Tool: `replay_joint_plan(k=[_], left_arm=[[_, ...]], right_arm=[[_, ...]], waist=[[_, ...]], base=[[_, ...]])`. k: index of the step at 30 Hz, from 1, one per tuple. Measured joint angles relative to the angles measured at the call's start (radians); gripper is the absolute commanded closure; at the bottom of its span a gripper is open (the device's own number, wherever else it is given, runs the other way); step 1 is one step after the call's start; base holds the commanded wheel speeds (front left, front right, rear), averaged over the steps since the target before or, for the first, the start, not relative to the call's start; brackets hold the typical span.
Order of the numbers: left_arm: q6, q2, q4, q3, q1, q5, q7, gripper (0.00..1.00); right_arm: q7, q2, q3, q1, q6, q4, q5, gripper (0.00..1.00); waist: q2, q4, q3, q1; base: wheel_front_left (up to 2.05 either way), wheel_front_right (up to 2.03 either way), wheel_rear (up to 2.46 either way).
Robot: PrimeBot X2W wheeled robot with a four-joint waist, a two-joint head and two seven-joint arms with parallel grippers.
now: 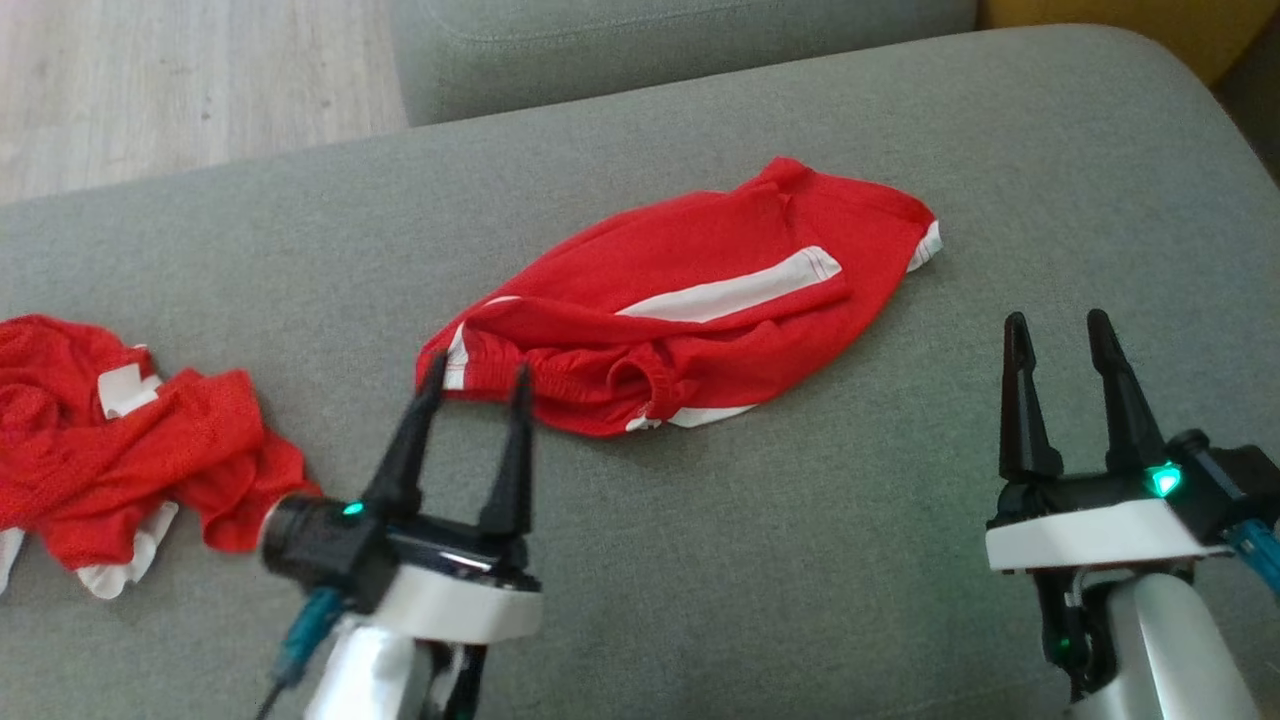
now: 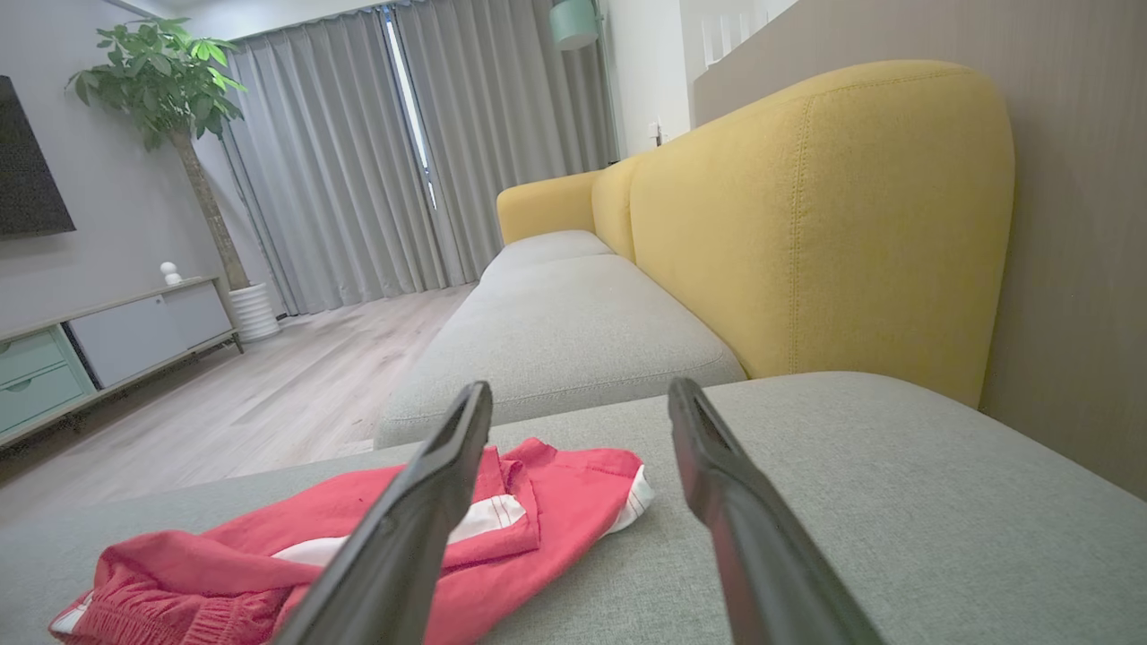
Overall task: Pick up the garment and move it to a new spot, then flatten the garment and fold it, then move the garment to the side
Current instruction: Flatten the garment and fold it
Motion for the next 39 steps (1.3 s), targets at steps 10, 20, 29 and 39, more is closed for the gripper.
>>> replay_joint_plan(k=[10, 20, 29, 39], left_arm=[[-0.039, 0.003, 0.243, -0.219, -0.16, 0.132, 0.0, 0.0], [-0.028, 0.006, 0.448, -0.269, -0.27, 0.175, 0.046, 0.0], [0.002, 0.006, 0.533, -0.271, -0.331, 0.182, 0.044, 1.0], [0.024, 0.003, 0.429, -0.23, -0.321, 0.107, 0.006, 1.0]], right_arm=[[0.0, 0.001, -0.012, -0.025, 0.0, -0.014, 0.003, 0.0], [-0.003, 0.001, -0.002, -0.06, 0.0, -0.014, 0.029, 0.0], [-0.003, 0.001, 0.004, -0.06, 0.0, -0.014, 0.038, 0.0], [-0.003, 0.001, 0.005, -0.06, 0.0, 0.093, -0.014, 0.0]], waist=[[0.0, -0.017, 0.07, 0.0001], [0.0, -0.058, 0.124, 0.0002], [0.0, -0.077, 0.149, 0.0002], [0.0, -0.021, 0.118, 0.0]], base=[[0.0, 0.0, 0.0], [0.0, 0.0, 0.0], [0.0, 0.0, 0.0], [0.0, 0.0, 0.0]])
